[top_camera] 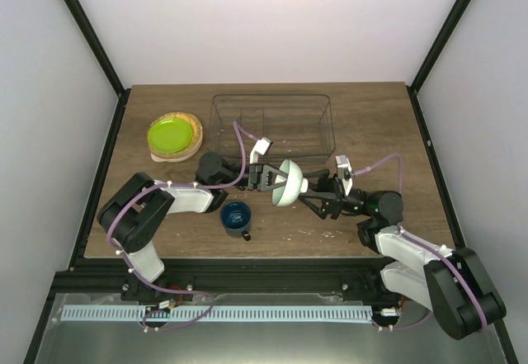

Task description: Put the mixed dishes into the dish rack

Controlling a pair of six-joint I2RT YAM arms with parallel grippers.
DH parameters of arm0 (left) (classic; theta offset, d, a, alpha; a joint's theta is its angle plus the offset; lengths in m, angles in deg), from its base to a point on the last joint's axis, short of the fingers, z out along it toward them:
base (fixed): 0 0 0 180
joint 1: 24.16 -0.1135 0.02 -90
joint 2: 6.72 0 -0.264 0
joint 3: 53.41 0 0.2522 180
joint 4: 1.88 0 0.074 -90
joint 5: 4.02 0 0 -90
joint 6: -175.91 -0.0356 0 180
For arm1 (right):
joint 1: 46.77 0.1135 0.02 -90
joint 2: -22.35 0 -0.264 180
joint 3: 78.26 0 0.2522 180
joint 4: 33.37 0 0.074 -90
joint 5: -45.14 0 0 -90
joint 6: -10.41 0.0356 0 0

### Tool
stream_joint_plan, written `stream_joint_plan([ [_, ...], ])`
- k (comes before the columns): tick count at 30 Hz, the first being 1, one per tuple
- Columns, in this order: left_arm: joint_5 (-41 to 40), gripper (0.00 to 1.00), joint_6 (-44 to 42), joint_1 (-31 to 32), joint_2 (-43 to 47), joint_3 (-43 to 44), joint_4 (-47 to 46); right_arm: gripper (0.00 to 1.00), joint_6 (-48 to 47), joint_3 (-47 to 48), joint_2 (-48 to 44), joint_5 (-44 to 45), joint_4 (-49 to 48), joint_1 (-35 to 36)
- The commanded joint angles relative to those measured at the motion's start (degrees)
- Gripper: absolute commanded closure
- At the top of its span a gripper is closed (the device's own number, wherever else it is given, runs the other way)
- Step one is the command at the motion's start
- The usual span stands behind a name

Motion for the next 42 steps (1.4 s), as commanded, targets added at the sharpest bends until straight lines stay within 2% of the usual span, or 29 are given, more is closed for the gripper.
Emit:
stream_joint_plan([
  [1, -1.0, 1.00, -0.7, 0.7, 2.1, 2.4, -2.9, 0.28, -1.5, 0.4, 0.8, -0.6, 1.6, 1.8],
  [10, -0.8, 1.00, -0.6, 0.6, 2.2, 2.7, -3.2, 0.40, -2.3, 0.4, 1.3, -0.7, 3.0, 2.3],
  [17, -0.8, 1.00, -0.3, 0.6, 1.7, 1.9, -4.1, 0.59, -2.3, 0.6, 2.0, 0.2, 2.9, 2.5],
  [37, -0.7, 1.00, 4.0, 0.7, -3.3, -0.1, -12.5, 0.76, -1.9, 3.2, 6.6, 2.6, -0.4, 2.9],
  [42, -0.5, 0.94, 4.6, 0.5, -4.3, -0.4, -13.5, 0.81, -2.8, 3.7, 7.2, 3.0, 0.6, 3.0],
])
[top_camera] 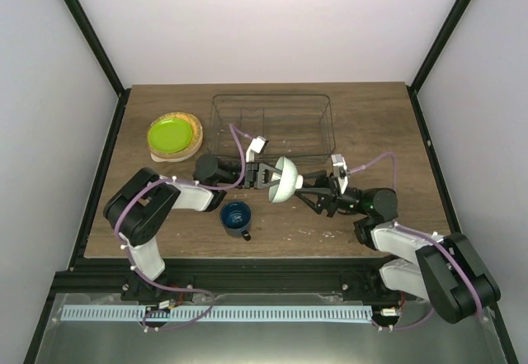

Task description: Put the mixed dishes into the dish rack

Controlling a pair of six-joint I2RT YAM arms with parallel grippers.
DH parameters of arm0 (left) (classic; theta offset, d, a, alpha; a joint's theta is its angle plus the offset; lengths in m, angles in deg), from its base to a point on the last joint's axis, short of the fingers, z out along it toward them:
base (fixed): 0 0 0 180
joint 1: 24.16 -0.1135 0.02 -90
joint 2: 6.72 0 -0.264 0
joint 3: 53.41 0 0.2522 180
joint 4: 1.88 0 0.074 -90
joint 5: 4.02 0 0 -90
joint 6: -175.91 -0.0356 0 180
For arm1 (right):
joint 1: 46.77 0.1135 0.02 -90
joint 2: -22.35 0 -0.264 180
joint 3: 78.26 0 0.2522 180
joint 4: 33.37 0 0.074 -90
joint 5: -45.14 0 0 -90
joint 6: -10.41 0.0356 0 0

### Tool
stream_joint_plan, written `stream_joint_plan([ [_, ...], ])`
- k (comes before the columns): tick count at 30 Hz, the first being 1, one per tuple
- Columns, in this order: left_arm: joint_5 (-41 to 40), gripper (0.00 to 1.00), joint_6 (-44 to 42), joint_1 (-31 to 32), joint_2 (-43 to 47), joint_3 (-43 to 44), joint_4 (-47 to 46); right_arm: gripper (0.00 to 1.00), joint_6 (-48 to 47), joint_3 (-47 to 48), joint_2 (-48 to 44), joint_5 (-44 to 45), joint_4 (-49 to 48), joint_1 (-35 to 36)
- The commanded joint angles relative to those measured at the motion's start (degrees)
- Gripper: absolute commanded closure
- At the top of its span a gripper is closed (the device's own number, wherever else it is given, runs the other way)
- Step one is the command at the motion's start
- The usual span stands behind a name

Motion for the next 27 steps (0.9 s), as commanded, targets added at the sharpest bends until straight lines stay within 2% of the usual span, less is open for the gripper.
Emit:
stream_joint_plan([
  [1, -1.0, 0.93, 1.0, 2.3, -0.9, 0.1, -5.9, 0.81, -1.5, 3.5, 1.4, 1.8, 4.5, 1.9],
  [16, 0.1, 0.63, 0.7, -2.5, 1.8, -3.8, -5.9, 0.84, -8.1, 5.0, -3.8, 5.1, 16.5, 1.9],
  [23, 1.3, 0.59, 0.7, -8.9, 5.2, -8.0, -5.6, 0.85, -12.4, 5.7, -8.9, 9.2, 25.6, 1.8],
  [27, 2.6, 0.58, -0.1, -13.0, 7.8, -9.6, -3.0, 0.85, -16.7, 9.6, -11.7, 14.2, 37.6, 1.8],
])
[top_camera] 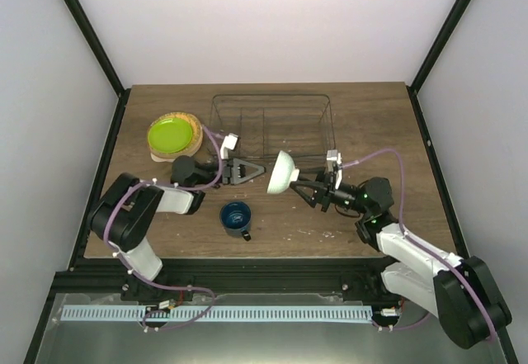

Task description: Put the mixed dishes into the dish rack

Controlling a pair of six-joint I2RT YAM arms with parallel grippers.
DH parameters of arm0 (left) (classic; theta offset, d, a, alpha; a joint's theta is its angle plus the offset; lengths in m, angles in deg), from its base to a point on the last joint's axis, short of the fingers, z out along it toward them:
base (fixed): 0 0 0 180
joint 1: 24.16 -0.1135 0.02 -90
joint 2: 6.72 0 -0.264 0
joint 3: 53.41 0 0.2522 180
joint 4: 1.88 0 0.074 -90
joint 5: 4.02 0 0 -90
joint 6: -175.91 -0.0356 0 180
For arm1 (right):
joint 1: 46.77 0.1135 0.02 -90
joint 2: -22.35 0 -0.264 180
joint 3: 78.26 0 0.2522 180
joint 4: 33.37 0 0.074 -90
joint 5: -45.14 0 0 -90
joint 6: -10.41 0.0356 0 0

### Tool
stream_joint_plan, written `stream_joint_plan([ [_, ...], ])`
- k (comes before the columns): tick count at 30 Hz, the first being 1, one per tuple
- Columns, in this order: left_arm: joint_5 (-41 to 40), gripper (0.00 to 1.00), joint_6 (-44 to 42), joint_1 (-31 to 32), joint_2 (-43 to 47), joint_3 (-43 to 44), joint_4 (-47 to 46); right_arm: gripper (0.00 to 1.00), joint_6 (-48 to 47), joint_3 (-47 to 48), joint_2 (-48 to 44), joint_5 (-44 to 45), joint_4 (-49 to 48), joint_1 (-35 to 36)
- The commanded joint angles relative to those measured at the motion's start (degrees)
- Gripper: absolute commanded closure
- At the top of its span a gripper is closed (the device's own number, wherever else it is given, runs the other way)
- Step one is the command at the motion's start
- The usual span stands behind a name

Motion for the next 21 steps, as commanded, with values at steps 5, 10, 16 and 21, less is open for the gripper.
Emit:
stream_joint_plan([
  [5, 2.4, 0.58, -14.5, -8.8, 12.0, -1.5, 18.5, 0.85, -13.1, 16.2, -3.4, 16.2, 30.1, 0.2],
  [10, -13.4, 0.52, -50.8, -9.8, 24.6, 11.0, 79.5, 0.85, -17.9, 27.9, 1.6, 23.6, 43.2, 0.0],
  [16, -26.5, 0.47, -59.2, -11.1, 29.3, 16.2, 97.0, 0.85, -19.3, 40.0, 13.5, 30.7, 52.8, -1.0],
  [21, -40.3, 0.44, -62.6, -11.2, 33.4, 16.4, 105.0, 0.86, -19.7, 52.0, 25.0, 34.6, 59.7, -2.8],
])
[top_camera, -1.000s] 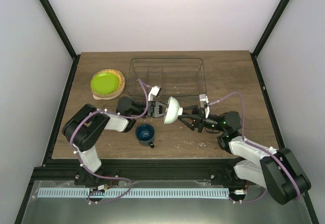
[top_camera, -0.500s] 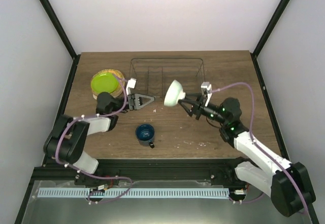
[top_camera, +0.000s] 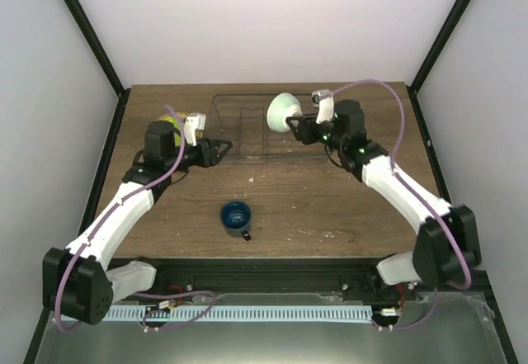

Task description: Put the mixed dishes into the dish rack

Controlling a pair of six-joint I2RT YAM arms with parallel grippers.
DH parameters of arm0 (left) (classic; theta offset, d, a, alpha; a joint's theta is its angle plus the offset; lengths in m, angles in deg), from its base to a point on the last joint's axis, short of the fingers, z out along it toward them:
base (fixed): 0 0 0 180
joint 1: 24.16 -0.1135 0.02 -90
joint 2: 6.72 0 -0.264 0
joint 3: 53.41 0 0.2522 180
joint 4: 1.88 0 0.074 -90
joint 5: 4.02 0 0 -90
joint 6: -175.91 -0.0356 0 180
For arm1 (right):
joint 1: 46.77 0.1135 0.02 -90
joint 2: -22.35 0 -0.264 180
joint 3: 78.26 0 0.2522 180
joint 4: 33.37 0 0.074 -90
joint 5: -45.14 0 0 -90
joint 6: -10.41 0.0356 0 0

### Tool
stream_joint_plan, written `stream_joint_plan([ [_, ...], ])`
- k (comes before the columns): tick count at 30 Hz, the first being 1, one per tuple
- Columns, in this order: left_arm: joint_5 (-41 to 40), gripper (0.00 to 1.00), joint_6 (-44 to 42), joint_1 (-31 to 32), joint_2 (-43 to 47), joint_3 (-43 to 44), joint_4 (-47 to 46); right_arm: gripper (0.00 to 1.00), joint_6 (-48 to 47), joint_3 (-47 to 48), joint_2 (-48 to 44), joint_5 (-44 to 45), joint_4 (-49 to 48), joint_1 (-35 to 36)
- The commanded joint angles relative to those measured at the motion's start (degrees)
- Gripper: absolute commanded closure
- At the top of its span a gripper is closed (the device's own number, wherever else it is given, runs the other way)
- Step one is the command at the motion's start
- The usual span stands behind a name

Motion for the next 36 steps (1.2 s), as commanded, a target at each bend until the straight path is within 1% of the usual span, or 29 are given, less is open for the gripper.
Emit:
stream_joint_plan([
  [1, -17.2, 0.44, -8.0, -0.2, 3.7, 0.6, 16.8, 0.86, -1.8, 12.4, 8.3, 6.5, 8.4, -1.9],
  [4, -23.1, 0.43, -9.1, -0.2, 7.0, 0.2, 19.9, 0.88, -3.0, 24.3, 16.7, 9.9, 17.3, -3.0],
  [7, -25.9, 0.42, -9.4, -0.2, 9.9, -0.6, 21.6, 0.90, -4.2, 32.5, 23.3, 12.8, 22.8, -3.6],
  [10, -26.3, 0.42, -9.0, -0.2, 11.5, -1.5, 21.7, 0.90, -4.9, 39.2, 28.2, 14.0, 26.6, -4.1],
  [14, -25.4, 0.41, -8.6, -0.2, 11.6, -1.8, 21.6, 0.90, -5.8, 50.2, 36.2, 16.5, 35.1, -4.1],
  [16, -25.3, 0.41, -8.7, -0.2, 11.3, -1.9, 21.6, 0.90, -6.1, 53.7, 38.9, 17.4, 38.4, -4.1],
  [19, -24.8, 0.41, -8.8, -0.2, 11.0, -2.0, 21.5, 0.90, -6.4, 55.4, 40.5, 19.4, 41.1, -4.0],
  [26, -23.3, 0.41, -8.9, -0.3, 10.2, -2.1, 21.1, 0.89, -8.2, 54.1, 41.0, 23.5, 45.8, -4.1],
  [30, -22.8, 0.41, -9.2, -0.2, 9.9, -2.2, 21.3, 0.88, -9.4, 54.0, 42.2, 24.5, 47.1, -4.1],
  [36, -22.1, 0.41, -9.4, -0.3, 9.2, -2.0, 21.7, 0.88, -11.8, 58.3, 47.1, 24.9, 52.6, -4.0],
])
